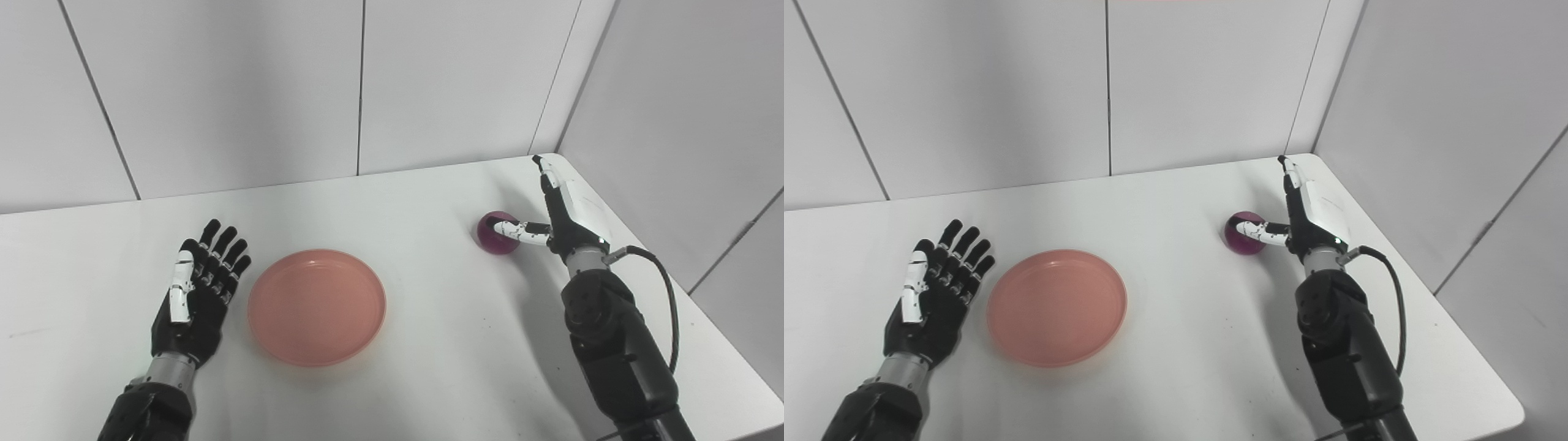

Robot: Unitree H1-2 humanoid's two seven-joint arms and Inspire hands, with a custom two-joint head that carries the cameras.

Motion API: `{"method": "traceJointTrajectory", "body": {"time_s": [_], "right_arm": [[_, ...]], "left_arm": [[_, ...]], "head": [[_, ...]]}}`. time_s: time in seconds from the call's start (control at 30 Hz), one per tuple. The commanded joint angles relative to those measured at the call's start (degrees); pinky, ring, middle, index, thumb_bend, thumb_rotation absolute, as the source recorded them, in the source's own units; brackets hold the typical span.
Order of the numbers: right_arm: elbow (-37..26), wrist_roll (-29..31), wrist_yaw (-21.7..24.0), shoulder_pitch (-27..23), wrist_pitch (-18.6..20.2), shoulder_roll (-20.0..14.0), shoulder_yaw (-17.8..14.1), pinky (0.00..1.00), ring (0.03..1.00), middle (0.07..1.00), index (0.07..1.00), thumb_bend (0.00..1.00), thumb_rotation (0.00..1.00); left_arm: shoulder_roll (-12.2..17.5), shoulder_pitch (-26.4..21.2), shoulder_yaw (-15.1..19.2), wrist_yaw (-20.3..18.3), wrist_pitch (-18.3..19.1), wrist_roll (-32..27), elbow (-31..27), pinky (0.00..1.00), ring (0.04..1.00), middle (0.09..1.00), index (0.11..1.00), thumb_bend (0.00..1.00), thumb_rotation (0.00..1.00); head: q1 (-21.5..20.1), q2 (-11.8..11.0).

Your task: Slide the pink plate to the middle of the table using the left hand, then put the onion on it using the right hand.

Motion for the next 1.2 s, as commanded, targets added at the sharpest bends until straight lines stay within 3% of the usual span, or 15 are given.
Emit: {"method": "traceJointTrajectory", "body": {"time_s": [0.0, 0.77, 1.17], "right_arm": [[-0.1, 0.7, -1.3, -1.8, -0.3, -0.9, -0.4, 0.82, 0.936, 0.971, 0.972, 1.00, 0.47], [5.4, 7.9, -2.6, -2.3, -3.4, -0.7, 2.1, 0.83, 0.926, 0.961, 0.965, 1.00, 0.42], [8.1, 9.3, -3.3, -4.0, -3.5, -0.8, 3.8, 0.82, 0.912, 0.946, 0.950, 1.00, 0.37]], "left_arm": [[0.7, 3.5, 0.3, -0.7, 0.1, 0.1, 4.0, 0.96, 0.956, 0.965, 0.961, 0.46, 1.00], [1.0, 3.4, 0.8, -0.4, 1.1, -0.3, 3.4, 0.95, 0.947, 0.957, 0.957, 0.45, 1.00], [1.1, 3.5, 0.7, -0.2, 1.6, -0.3, 2.4, 0.96, 0.953, 0.962, 0.961, 0.46, 1.00]], "head": [[0.0, 0.2], [-0.8, 1.0], [-0.7, 2.9]]}}
